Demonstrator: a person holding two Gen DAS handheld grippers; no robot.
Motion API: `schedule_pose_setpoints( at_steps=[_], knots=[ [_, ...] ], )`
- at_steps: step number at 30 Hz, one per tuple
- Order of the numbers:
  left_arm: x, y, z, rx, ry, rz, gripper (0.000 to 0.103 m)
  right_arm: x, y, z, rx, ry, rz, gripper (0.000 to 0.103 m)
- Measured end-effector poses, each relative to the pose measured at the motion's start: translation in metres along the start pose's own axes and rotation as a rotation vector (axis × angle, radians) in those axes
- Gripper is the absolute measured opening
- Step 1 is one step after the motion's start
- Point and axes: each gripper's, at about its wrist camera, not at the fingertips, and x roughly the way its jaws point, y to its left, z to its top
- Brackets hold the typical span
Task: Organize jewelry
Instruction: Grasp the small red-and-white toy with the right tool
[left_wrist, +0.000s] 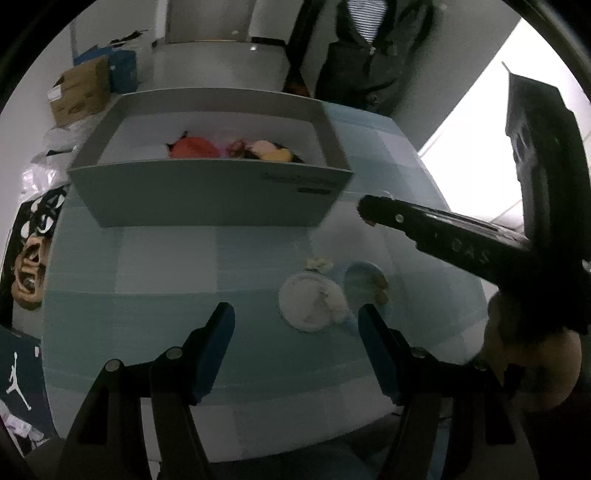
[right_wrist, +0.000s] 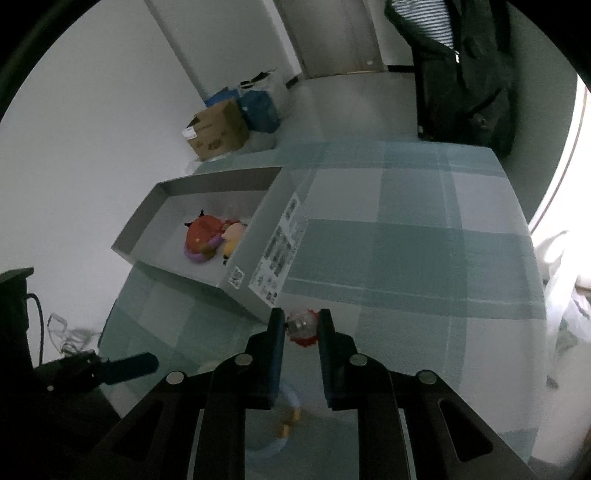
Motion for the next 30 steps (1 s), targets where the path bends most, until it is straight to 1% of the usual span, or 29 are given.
schedule_pose_setpoints(
  at_steps=[5, 7, 8, 9, 11, 12, 16, 18, 22, 23, 25, 26, 30],
  knots=[
    [0.000, -0.010, 0.003, 0.029, -0.017, -0.028, 0.065, -0.006, -0.006, 0.002, 0.026, -0.011, 0.010, 0.017],
    [0.003, -0.016, 0.005, 0.045, -0.018, -0.024, 0.064, -0.009, -0.008, 0.002, 0.028, -0.020, 0.010, 0.017],
    [0.005, -0.019, 0.006, 0.053, -0.013, -0.015, 0.062, -0.011, -0.008, 0.002, 0.028, -0.023, 0.010, 0.017],
    [0.009, -0.022, 0.007, 0.061, -0.006, -0.006, 0.054, -0.013, -0.009, 0.003, 0.031, -0.028, 0.011, 0.017],
    [0.017, -0.025, 0.010, 0.081, 0.016, 0.020, 0.044, -0.016, -0.011, 0.002, 0.039, -0.034, 0.013, 0.017],
    [0.021, -0.028, 0.010, 0.096, 0.025, 0.052, 0.043, -0.019, -0.014, 0.002, 0.046, -0.039, 0.014, 0.017],
    [0.024, -0.034, 0.009, 0.134, 0.020, 0.085, 0.042, -0.023, -0.019, 0.002, 0.059, -0.048, 0.019, 0.017],
    [0.024, -0.035, 0.007, 0.146, 0.019, 0.095, 0.034, -0.025, -0.020, 0.003, 0.064, -0.050, 0.022, 0.017],
    [0.025, -0.039, 0.006, 0.168, 0.014, 0.128, 0.026, -0.027, -0.021, 0.003, 0.072, -0.054, 0.032, 0.017],
    [0.026, -0.040, 0.006, 0.174, 0.016, 0.127, 0.021, -0.028, -0.021, 0.003, 0.073, -0.056, 0.037, 0.017],
    [0.026, -0.039, 0.007, 0.178, 0.018, 0.129, 0.019, -0.030, -0.021, 0.004, 0.072, -0.061, 0.042, 0.017],
    [0.026, -0.038, 0.007, 0.178, 0.019, 0.128, 0.015, -0.031, -0.022, 0.004, 0.072, -0.063, 0.043, 0.017],
    [0.027, -0.038, 0.009, 0.174, 0.025, 0.125, 0.010, -0.034, -0.023, 0.004, 0.075, -0.071, 0.046, 0.017]
  ],
)
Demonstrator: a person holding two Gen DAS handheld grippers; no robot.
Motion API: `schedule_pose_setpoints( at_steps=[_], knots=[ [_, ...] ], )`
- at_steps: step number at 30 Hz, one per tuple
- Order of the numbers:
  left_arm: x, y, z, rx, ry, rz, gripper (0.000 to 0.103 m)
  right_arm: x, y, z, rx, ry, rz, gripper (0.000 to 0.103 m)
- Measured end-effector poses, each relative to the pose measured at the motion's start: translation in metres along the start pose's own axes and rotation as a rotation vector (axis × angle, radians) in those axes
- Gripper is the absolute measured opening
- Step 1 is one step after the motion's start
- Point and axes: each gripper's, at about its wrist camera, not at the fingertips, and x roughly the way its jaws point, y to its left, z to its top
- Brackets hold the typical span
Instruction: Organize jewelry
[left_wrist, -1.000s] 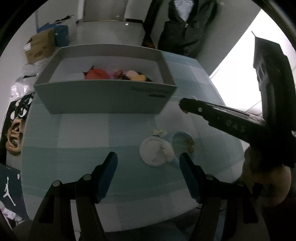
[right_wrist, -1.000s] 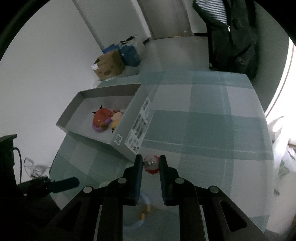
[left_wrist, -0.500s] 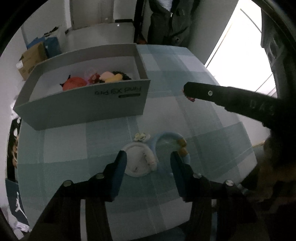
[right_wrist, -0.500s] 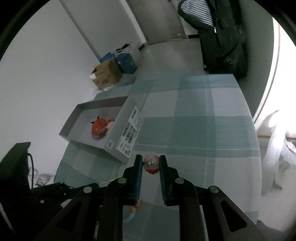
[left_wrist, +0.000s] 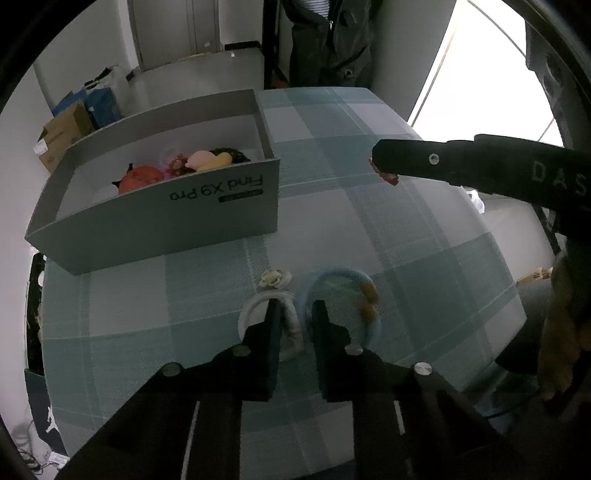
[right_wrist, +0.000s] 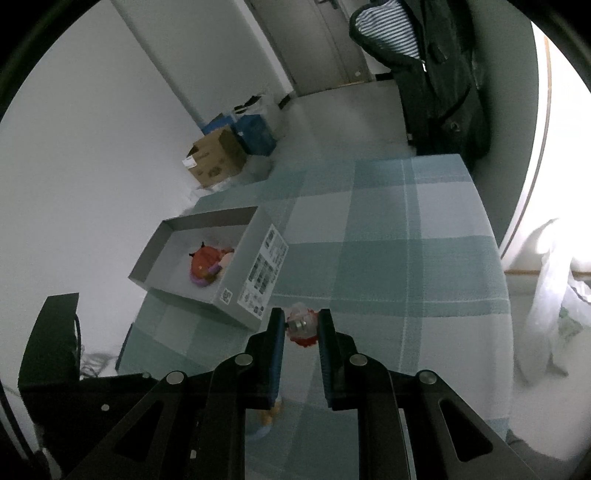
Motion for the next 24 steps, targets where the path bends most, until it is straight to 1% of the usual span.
schedule_pose_setpoints(
  at_steps=[7, 12, 17, 24],
  knots=[
    [-0.002, -0.001, -0.001, 0.005, -0.007, 0.008, 0.010, -0.001, 0.000, 0.000, 0.000, -0.002, 0.002, 0.017],
    [-0.011, 0.005, 0.000, -0.029, -0.038, -0.025, 0.010, -0.003, 0.002, 0.000, -0.006, -0.006, 0.006, 0.017],
    [-0.018, 0.008, 0.005, -0.048, -0.070, -0.041, 0.010, -0.004, 0.000, 0.000, 0.003, -0.007, 0.006, 0.017],
    [-0.028, 0.017, 0.009, -0.103, -0.104, -0.098, 0.009, -0.007, 0.000, 0.001, 0.026, -0.018, 0.020, 0.017]
  ],
)
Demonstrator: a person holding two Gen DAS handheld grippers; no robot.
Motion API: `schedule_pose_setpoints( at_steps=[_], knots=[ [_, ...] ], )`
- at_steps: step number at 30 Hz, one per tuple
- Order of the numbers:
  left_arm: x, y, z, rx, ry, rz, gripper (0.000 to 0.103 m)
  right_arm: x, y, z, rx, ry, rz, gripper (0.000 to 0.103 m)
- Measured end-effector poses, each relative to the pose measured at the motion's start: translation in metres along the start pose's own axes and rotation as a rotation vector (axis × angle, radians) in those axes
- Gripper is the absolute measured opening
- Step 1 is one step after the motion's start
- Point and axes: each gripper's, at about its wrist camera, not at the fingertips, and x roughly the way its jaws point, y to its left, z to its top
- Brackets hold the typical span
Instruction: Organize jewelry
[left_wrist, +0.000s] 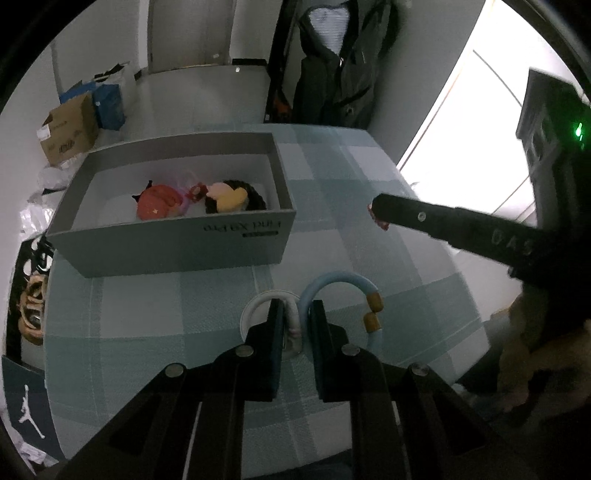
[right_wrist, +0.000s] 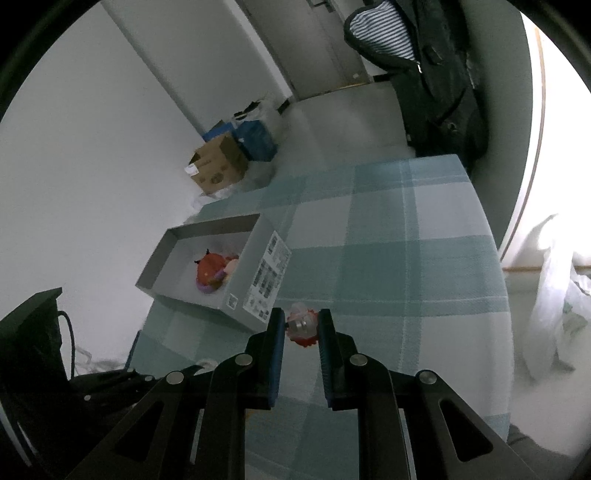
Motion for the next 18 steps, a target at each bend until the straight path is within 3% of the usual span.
schedule_pose_setpoints(
  at_steps=[5, 18],
  knots=[
    [-0.009, 0.015, 0.005, -0.092, -0.013, -0.097, 0.009, -0.002, 0.003, 0.002, -0.002, -0.016, 0.012, 0.017],
    [-0.028, 0.049, 0.026, -0.216, -0.100, -0.190, 0.009, -0.008, 0.021, 0.011, -0.009, -0.068, 0.078, 0.017]
  ],
)
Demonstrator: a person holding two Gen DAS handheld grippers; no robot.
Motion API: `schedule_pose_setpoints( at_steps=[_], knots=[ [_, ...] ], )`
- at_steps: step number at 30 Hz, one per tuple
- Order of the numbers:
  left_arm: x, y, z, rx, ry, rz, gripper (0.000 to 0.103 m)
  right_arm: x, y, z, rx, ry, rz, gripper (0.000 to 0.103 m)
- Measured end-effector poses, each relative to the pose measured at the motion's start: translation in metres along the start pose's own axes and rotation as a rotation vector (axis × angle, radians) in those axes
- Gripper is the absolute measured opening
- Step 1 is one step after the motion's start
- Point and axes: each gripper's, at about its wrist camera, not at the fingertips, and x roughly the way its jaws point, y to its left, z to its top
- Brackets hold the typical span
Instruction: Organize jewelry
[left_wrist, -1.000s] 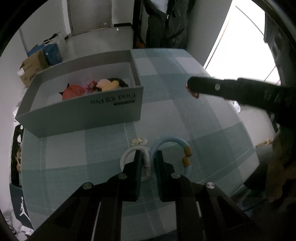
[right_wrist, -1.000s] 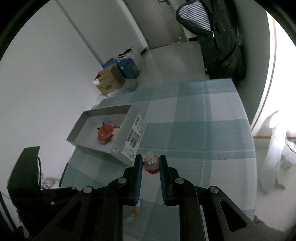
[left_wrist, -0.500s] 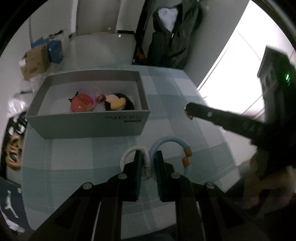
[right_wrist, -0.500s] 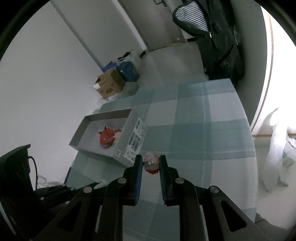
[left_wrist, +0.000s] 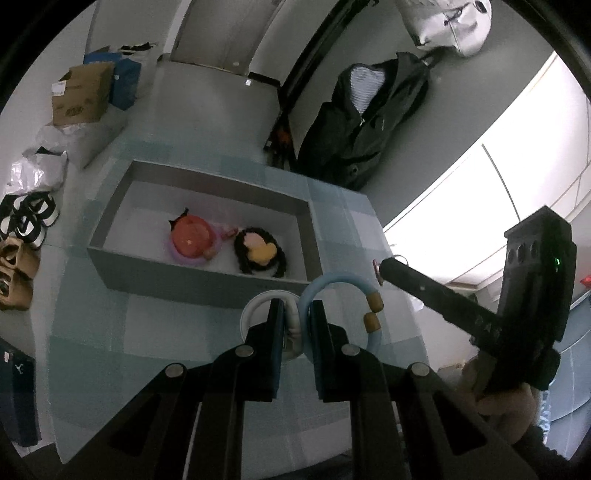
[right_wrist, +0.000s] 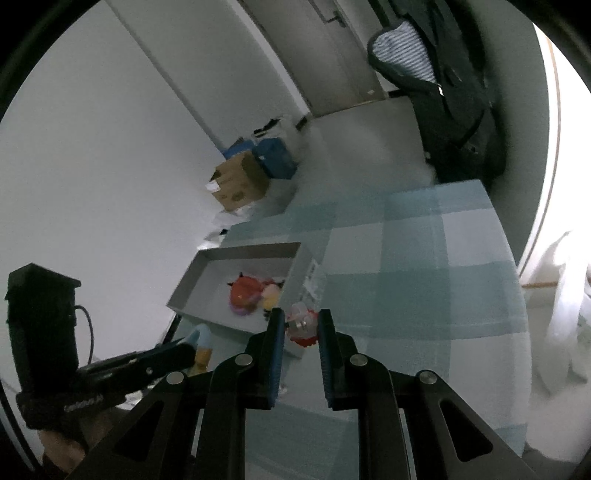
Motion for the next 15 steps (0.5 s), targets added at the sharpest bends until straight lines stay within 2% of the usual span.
schedule_pose_setpoints(
  at_steps=[3, 7, 8, 12, 14, 15],
  knots=[
    [-0.001, 0.007, 0.002, -0.038, 0.008, -0.050, 0.009, 0.003, 0.004, 0.003, 0.013, 0.002, 0.030, 0.017],
    [0.003, 0.011, 0.005, -0.039, 0.043, -0.064, 0.009, 0.006, 0.009, 0.007, 0.019, 0.002, 0.051, 0.017],
    [0.006, 0.010, 0.003, -0.024, 0.061, -0.048, 0.009, 0.006, 0.009, 0.007, 0.019, -0.001, 0.051, 0.017],
    [0.034, -0.001, -0.019, 0.115, 0.144, 0.139, 0.010, 0.007, 0.008, 0.008, 0.008, 0.003, 0.027, 0.017],
    [0.051, 0.001, -0.029, 0.130, 0.200, 0.178, 0.010, 0.006, 0.005, 0.008, 0.017, 0.004, 0.024, 0.017],
    [0.060, 0.001, -0.034, 0.160, 0.227, 0.224, 0.010, 0.006, 0.003, 0.008, 0.023, 0.005, 0.022, 0.017]
  ],
)
